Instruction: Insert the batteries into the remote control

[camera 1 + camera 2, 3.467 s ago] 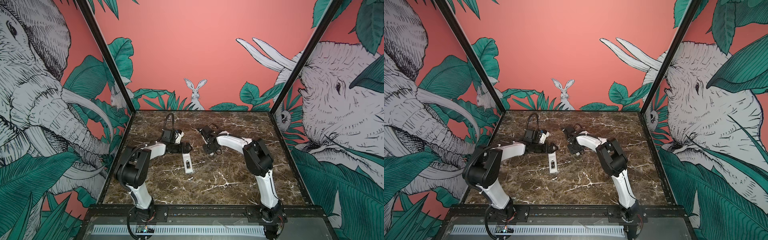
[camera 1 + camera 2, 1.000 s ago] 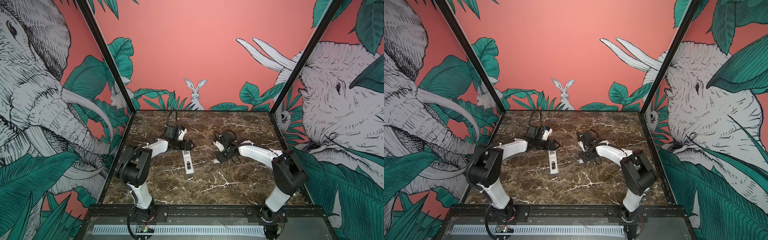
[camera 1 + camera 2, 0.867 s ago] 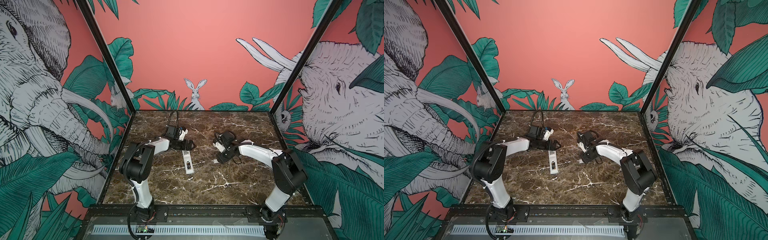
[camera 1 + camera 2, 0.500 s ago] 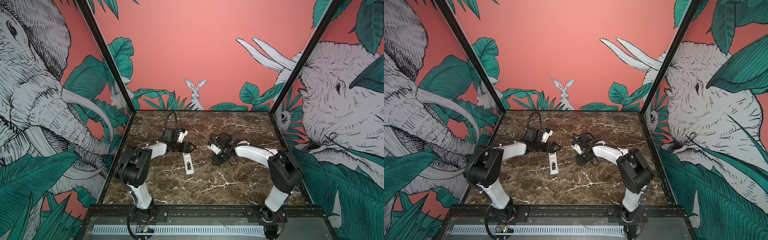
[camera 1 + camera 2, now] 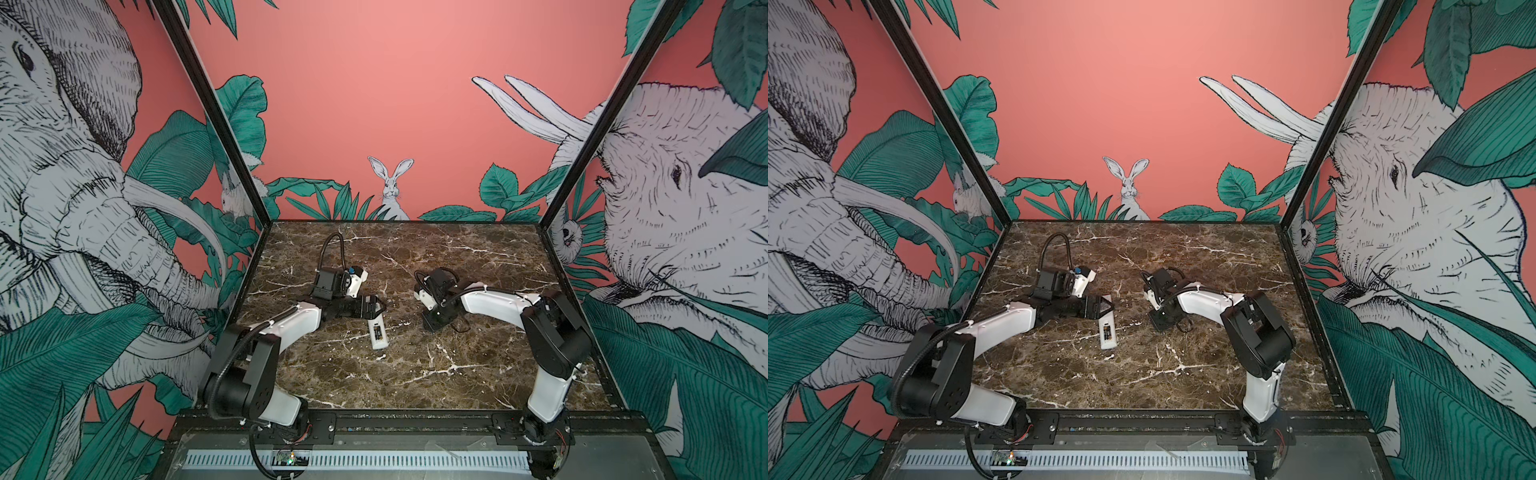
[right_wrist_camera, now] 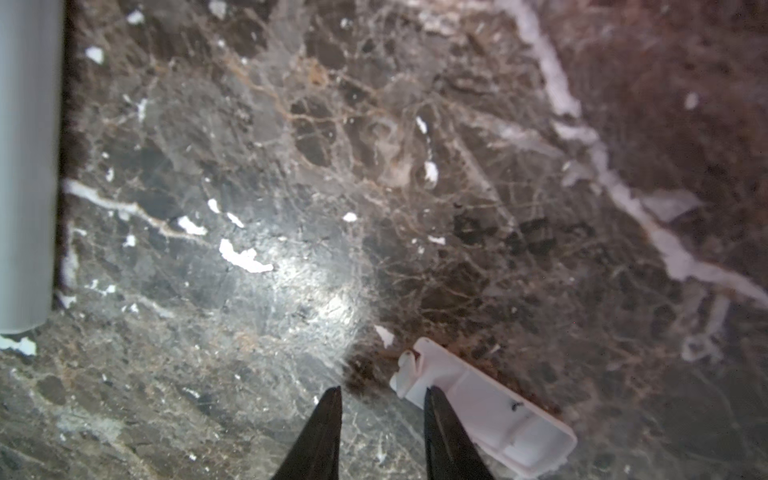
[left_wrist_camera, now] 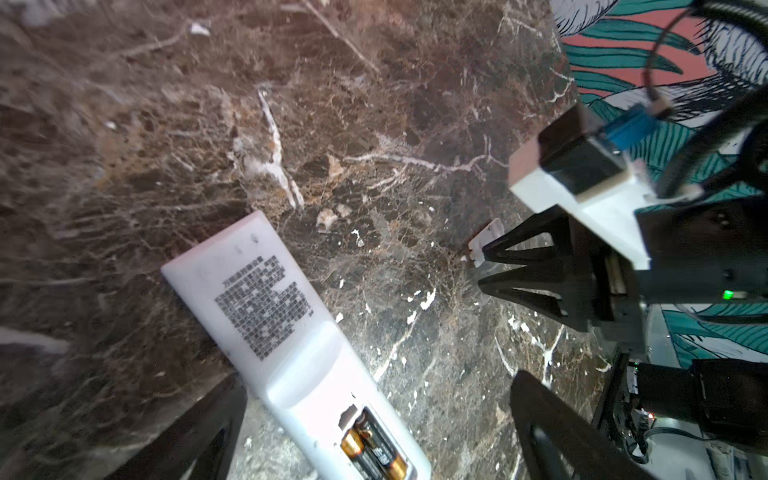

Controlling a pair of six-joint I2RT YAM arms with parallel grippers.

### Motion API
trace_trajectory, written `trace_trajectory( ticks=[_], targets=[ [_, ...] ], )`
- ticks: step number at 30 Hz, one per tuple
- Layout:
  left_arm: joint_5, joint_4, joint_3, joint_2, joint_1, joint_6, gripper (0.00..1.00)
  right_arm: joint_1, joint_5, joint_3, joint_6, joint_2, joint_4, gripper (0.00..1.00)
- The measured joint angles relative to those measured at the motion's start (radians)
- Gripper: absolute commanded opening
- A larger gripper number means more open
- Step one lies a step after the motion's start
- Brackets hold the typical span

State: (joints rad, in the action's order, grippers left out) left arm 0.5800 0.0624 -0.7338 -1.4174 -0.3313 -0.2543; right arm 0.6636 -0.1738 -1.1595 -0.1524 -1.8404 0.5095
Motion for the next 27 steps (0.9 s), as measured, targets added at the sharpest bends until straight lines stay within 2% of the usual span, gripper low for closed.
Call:
trace_trajectory(
  ticks=[9, 19, 24, 27],
  targets=[
    [-0.046, 0.063, -0.019, 0.103, 0.000, 0.000, 0.99, 0.001, 0.037, -0.060, -0.040, -0.045, -0.016, 0.29],
    [-0.050, 0.077, -0.019, 0.107, 0.000, 0.000, 0.99, 0.002, 0.069, -0.097, -0.084, -0.078, -0.005, 0.05],
    [-0.052, 0.077, -0.017, 0.120, -0.009, 0.001, 1.00, 0.002, 0.070, -0.098, -0.092, -0.077, -0.003, 0.01],
    [-0.064, 0.074, -0.015, 0.135, -0.051, 0.014, 0.99, 0.000, 0.058, -0.098, -0.095, -0.061, 0.009, 0.01]
  ],
)
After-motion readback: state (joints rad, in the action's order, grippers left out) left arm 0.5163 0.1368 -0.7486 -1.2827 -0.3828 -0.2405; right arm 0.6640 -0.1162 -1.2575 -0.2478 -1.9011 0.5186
